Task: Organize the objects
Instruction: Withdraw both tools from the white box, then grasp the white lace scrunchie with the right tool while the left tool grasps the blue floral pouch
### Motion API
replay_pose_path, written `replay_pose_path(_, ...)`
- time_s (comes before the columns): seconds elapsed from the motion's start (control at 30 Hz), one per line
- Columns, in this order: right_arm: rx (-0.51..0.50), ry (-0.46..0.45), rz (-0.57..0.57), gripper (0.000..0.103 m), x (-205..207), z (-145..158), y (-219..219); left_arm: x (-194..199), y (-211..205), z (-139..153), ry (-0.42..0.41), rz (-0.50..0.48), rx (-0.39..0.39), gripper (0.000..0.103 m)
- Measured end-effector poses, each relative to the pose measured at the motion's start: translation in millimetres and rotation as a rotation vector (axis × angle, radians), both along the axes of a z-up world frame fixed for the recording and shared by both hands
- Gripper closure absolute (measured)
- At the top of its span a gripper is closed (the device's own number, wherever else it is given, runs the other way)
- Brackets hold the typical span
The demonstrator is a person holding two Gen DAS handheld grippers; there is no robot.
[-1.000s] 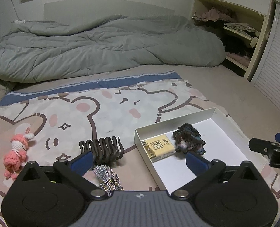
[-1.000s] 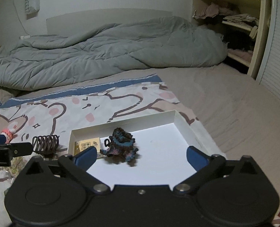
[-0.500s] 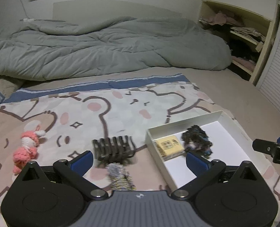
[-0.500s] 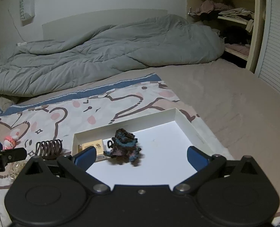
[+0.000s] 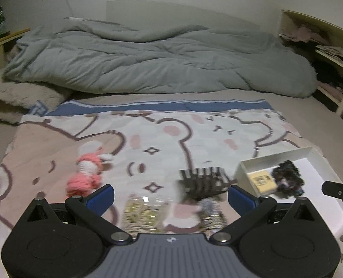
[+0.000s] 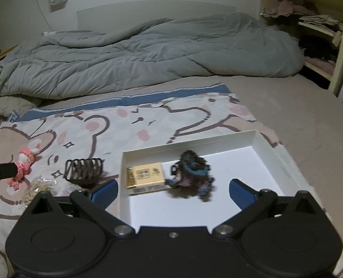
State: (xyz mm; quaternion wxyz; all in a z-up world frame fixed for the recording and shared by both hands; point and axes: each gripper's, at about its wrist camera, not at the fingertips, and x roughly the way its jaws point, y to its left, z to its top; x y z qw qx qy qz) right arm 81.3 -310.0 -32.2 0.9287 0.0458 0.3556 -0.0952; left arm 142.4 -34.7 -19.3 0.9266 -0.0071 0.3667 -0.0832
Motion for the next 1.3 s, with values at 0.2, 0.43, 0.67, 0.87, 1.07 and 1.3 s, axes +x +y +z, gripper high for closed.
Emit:
replay_pose_path(0.2, 0.008, 0.008, 0.050, 0.000, 12, -3, 23, -2, 29, -2, -0.007, 0.066, 0.023, 0.000)
replay_pose_path(0.43, 0.018, 0.012, 0.111, 0.000, 21, -5, 45, -8, 46, -6, -0.005, 0.065, 0.033, 0.000)
replay_pose_path(0.67, 0.011, 0.009, 0.163, 0.000, 24, -12, 61, -18, 28, -26, 0.058, 0.019, 0.061, 0.000)
replay_pose_path(0.87, -0.046, -0.021, 0.168, 0.000, 22, -11, 69, -22, 3, -48, 0.121, -0.044, 0.072, 0.000)
replay_pose_path(1.07, -0.042, -0.031, 0.191, 0.000, 20, -10, 73, -21, -9, -68, 0.176, -0.096, 0.079, 0.000)
replay_pose_path(1.3, -0.057, -0.025, 0.246, 0.000, 16, -10, 81, -37, -8, -80, 0.238, -0.330, 0.241, 0.000)
